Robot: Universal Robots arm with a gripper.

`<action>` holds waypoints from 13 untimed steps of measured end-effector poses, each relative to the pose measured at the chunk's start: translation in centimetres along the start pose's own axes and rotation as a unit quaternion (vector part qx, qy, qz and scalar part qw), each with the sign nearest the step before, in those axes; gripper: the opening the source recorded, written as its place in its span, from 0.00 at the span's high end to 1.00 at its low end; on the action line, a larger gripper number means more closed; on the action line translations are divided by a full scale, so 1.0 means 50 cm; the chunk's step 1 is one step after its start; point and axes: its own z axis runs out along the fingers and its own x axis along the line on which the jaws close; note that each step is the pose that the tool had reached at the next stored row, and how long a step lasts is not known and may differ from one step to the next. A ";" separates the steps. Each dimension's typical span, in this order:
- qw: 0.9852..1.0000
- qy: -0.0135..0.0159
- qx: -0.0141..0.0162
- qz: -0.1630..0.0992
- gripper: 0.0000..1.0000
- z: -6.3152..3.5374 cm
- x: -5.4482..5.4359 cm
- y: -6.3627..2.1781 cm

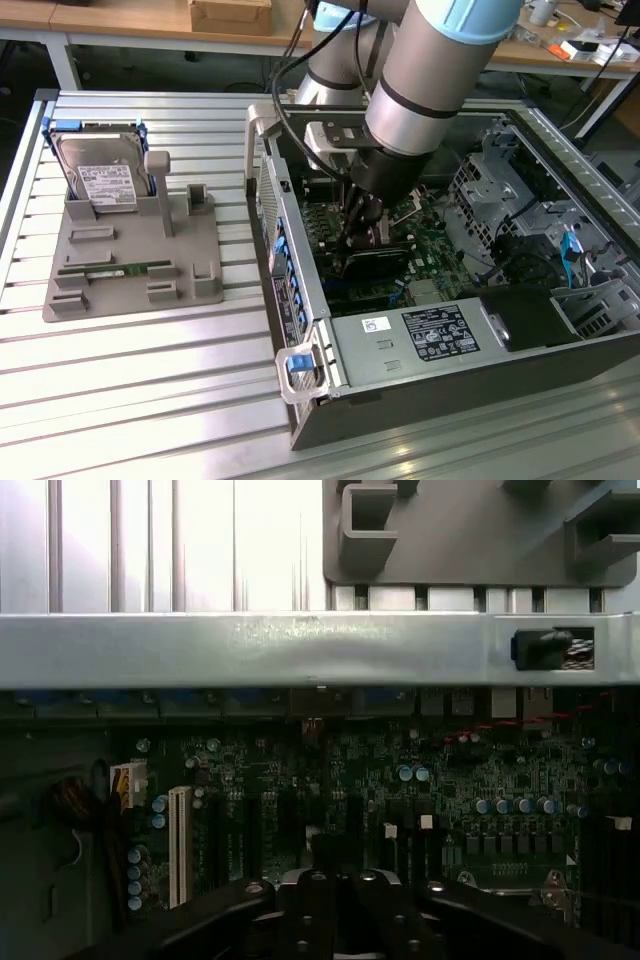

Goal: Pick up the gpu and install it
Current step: 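Press down on the gpu until it lock into place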

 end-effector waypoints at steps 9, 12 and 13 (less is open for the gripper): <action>1.000 -0.003 -0.019 0.000 0.89 0.008 -0.001 -0.130; 1.000 -0.009 -0.020 0.000 0.89 0.009 0.000 -0.133; 1.000 -0.010 -0.020 -0.001 0.89 0.004 0.000 -0.134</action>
